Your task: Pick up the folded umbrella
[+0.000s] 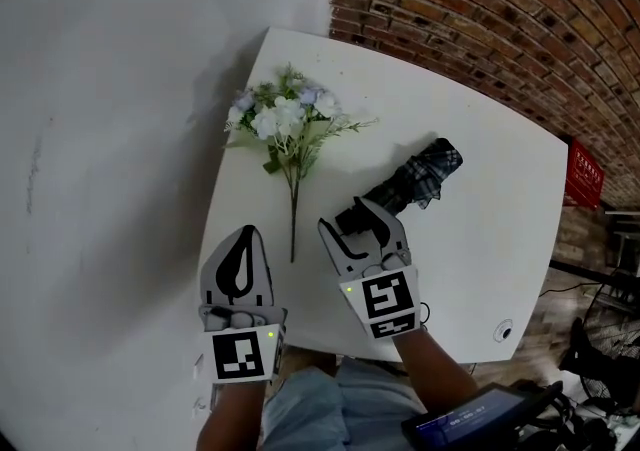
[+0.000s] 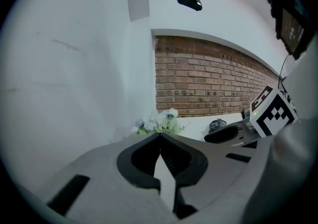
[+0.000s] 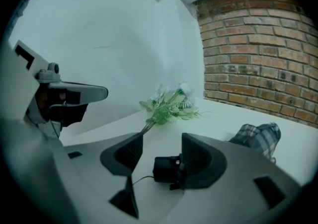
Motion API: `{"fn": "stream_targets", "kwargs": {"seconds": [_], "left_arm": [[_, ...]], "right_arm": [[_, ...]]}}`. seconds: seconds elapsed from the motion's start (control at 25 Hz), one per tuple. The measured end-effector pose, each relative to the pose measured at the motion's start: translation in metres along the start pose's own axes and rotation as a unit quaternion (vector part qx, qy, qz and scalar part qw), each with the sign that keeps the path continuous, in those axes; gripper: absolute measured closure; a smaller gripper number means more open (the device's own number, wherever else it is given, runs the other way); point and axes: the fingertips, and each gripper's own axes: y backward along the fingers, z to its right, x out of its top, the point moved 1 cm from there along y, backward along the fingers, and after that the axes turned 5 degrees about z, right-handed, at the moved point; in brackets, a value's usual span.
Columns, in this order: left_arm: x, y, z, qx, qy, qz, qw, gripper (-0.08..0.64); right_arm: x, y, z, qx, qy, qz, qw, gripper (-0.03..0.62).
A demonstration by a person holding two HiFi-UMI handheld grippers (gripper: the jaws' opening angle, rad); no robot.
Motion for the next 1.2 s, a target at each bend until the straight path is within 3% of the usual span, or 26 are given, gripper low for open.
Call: {"fn": "stream_targets", "kwargs": {"seconds": [0.68,1.2], "left_arm": [[-0.005,0.004,0.018,-0.016,-0.016,0.012,0.9997,0.554],[0.007,-0.001,0.074,-0.062,-0.026,0.011,0.9977,0.554]], "right_arm": [[-0.024,0.015,0.0,0.007,0.016,-0.017,1.0,0.359],[-0.044,0.066,0.018,-0.001,-0.003,-0.027,1.0,0.364]]}}
